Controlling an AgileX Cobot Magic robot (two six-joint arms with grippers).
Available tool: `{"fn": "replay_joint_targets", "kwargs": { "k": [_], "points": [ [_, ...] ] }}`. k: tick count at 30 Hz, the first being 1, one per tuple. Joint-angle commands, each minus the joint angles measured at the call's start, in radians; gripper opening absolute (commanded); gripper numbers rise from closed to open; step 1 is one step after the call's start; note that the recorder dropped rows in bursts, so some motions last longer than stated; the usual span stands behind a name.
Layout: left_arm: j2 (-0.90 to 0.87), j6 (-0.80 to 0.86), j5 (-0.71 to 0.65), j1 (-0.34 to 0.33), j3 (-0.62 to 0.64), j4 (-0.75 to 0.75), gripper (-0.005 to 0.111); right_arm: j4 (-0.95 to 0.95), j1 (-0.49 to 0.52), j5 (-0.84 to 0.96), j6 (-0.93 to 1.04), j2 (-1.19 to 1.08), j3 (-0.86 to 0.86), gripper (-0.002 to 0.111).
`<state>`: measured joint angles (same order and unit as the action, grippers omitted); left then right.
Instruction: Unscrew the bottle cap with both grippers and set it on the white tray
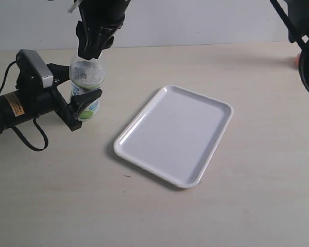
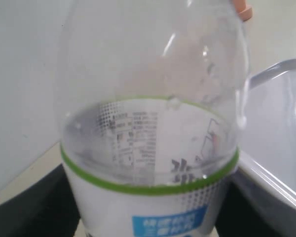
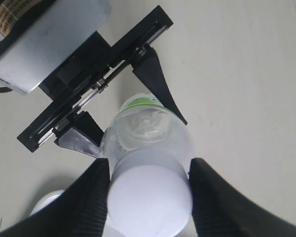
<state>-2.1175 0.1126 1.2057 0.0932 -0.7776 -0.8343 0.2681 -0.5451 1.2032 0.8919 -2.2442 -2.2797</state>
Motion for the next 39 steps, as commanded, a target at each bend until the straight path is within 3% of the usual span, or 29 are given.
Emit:
{"fn": "replay_joint_targets", "kwargs": {
  "k": [1,9,12,17,22,27,36,39],
  "points": [
    [0.007,-0.019,-0.006,0.002,-0.002,0.008,0.051,-0.009,-0.001,-0.003,0.061,0.01,-0.01,0.0],
    [0.007,-0.019,-0.006,0.002,-0.002,0.008,0.051,-0.009,-0.001,-0.003,0.102,0.01,-0.01,0.004],
    [0.007,-0.017,-0.006,0.002,-0.002,0.008,0.051,-0.009,-0.001,-0.003,0.102,0.01,-0.01,0.016],
    [0.007,-0.017,-0.006,0.002,-0.002,0.01,0.051,-0.009,-0.001,-0.003,0.102,0.01,-0.01,0.05],
    [0.007,-0.017,-0.006,0.002,-0.002,0.012,0.051,-0.009,-0.001,-0.005,0.089,0.01,-0.01,0.068],
    [0.007,-0.017,-0.006,0.002,-0.002,0.014,0.051,-0.009,-0.001,-0.044,-0.043,0.013,-0.01,0.07],
    [0.007,-0.015,-0.006,0.002,-0.002,0.014,0.051,-0.057,-0.001,-0.062,-0.613,0.032,-0.01,0.069],
    [0.007,-0.015,-0.006,0.002,-0.002,0.014,0.051,-0.109,-0.001,-0.032,-0.711,0.032,-0.01,0.069]
  ]
}}
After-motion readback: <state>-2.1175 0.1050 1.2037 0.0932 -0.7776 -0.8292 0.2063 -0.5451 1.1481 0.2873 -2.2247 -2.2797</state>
